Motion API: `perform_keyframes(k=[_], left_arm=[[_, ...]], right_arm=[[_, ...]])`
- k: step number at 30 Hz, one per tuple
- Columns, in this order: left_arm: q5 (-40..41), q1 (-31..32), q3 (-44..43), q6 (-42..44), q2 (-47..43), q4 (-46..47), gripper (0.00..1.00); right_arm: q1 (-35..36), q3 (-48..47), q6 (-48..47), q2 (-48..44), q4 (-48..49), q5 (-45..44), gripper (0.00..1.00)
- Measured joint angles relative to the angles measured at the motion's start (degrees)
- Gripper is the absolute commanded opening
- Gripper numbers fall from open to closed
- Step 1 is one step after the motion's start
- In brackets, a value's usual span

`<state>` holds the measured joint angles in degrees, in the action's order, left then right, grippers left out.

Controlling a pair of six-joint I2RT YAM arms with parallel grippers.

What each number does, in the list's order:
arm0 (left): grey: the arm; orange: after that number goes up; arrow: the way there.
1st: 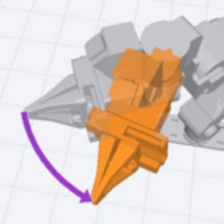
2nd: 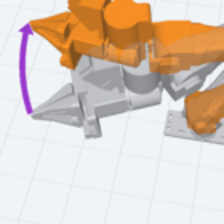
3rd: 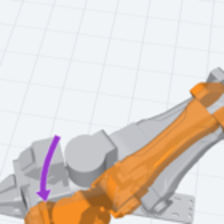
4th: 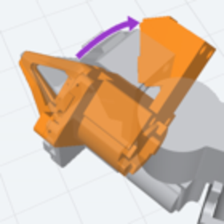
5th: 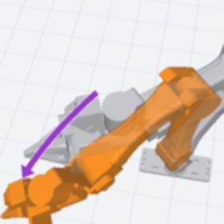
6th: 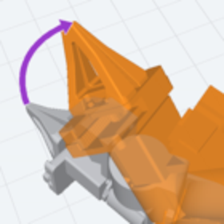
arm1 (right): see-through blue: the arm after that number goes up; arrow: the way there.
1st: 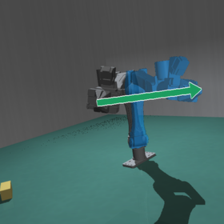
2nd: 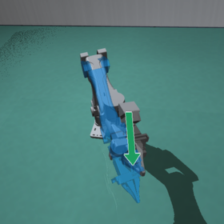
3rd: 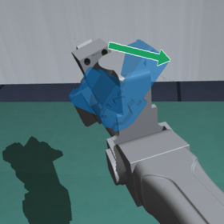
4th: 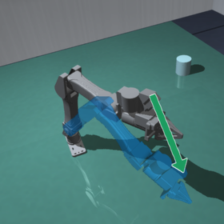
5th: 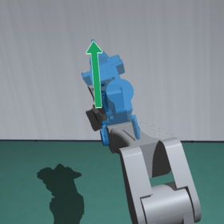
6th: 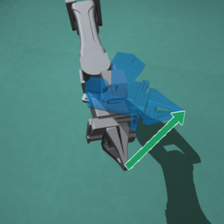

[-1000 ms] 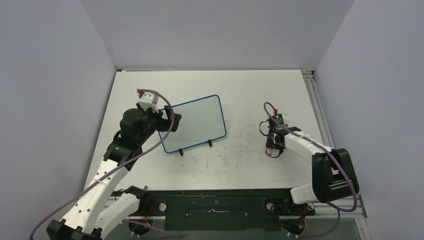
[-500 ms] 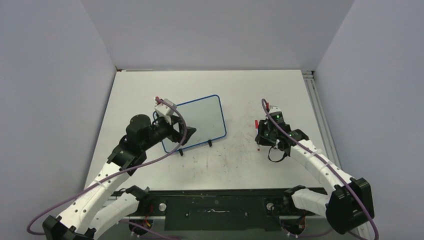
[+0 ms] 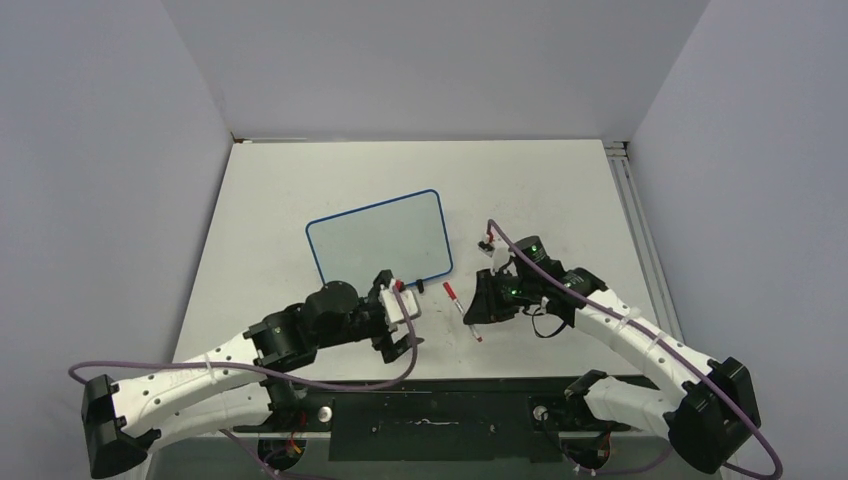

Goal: Write a sentence on the whiteboard
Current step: Open the whiteboard marker at the center of the board.

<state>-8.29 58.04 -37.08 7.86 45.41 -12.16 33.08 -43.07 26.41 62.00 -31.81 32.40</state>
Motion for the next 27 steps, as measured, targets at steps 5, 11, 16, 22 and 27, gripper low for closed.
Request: perform_keyframes(k=[5,11,16,22,27], left_arm=[[7.89,10.21,0.46,4.2,1.86,-1.88,0.83],[15.5,17.09,3.08,8.79,1.36,-2.21,0.84],[17.53,18.14,4.09,10.64,1.38,-2.91,0.81],[18.58,20.28,4.09,11.1,4.07,-3.21,0.61],[18.8,22.73,4.09,11.45,6.78,-4.35,0.54]], right_arm=[[6.23,0.0,1.14,0.02,0.0,6.23,0.05],[13.77,-1.66,1.36,1.84,-1.33,7.5,0.05],[18.05,-2.58,1.29,3.61,-2.01,7.54,0.05],[21.14,-4.59,0.55,5.68,-3.72,7.8,0.05],[22.16,-7.41,-0.92,7.13,-5.35,8.15,0.05]])
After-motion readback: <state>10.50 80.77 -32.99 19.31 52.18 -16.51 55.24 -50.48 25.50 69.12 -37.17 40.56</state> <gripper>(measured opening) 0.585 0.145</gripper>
